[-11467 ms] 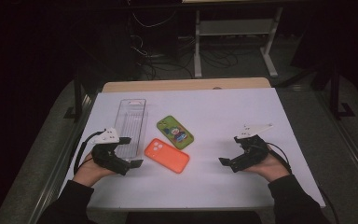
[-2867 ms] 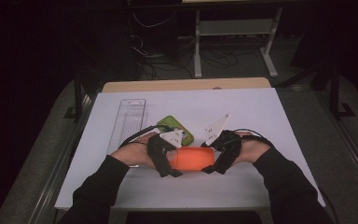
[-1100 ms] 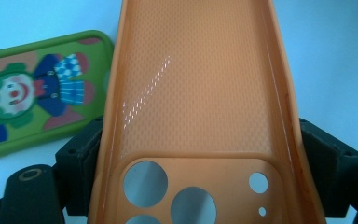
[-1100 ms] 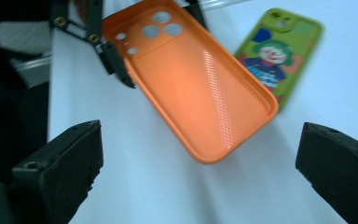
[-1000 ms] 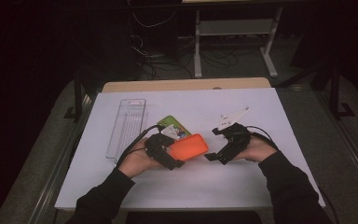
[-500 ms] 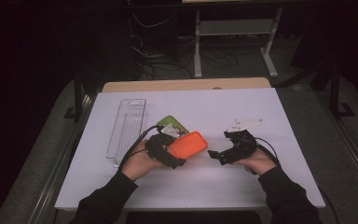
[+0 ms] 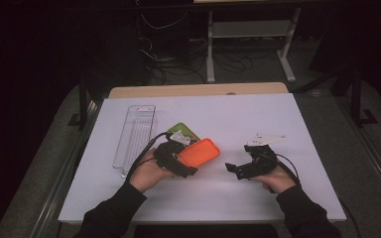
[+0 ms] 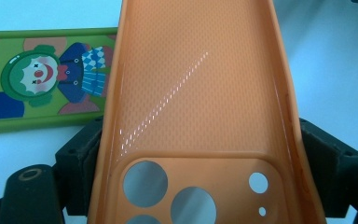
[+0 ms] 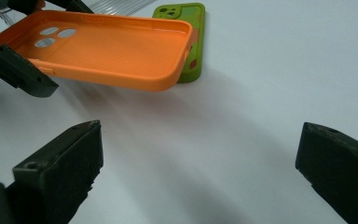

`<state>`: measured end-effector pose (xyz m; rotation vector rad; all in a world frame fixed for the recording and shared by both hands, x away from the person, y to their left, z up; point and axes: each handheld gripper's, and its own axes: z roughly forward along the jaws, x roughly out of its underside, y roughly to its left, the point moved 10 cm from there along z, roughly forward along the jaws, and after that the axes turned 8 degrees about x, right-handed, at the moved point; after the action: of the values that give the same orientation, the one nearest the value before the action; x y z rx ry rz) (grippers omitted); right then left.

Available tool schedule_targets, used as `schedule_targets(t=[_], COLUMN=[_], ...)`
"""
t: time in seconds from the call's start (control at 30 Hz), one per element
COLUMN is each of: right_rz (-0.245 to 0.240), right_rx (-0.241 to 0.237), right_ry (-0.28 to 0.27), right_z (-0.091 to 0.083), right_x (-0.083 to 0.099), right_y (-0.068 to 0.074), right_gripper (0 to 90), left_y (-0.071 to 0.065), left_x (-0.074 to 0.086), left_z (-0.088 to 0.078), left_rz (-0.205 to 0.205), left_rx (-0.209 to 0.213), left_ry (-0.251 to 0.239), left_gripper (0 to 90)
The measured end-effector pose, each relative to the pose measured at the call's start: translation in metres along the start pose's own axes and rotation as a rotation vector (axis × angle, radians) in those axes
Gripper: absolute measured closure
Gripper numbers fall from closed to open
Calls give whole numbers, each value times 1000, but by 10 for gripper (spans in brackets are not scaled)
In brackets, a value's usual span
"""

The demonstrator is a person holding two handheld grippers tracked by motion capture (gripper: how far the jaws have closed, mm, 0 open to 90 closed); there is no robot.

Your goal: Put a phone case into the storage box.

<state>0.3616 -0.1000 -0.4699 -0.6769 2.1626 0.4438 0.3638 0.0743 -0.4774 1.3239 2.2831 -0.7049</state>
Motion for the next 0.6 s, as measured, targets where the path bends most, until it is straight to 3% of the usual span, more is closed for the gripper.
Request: schedule_targets(t=[0.1,0.37,0.6], right_rz=[0,-121,-187], right_rx=[0,67,102], right_ry=[-7,-39,-50], right_z=[1,1,2], right_x=[0,-3,-3], right_y=[0,2,4], right_gripper=[0,0,0], left_y=[0,1,1], left_x=[0,0,-1], left_z=[0,-1,-2], left_rz=[-1,-8,-9], left_rx=[1,-1,0], left_ry=[-3,-9,-10], left_gripper=[160,160,160])
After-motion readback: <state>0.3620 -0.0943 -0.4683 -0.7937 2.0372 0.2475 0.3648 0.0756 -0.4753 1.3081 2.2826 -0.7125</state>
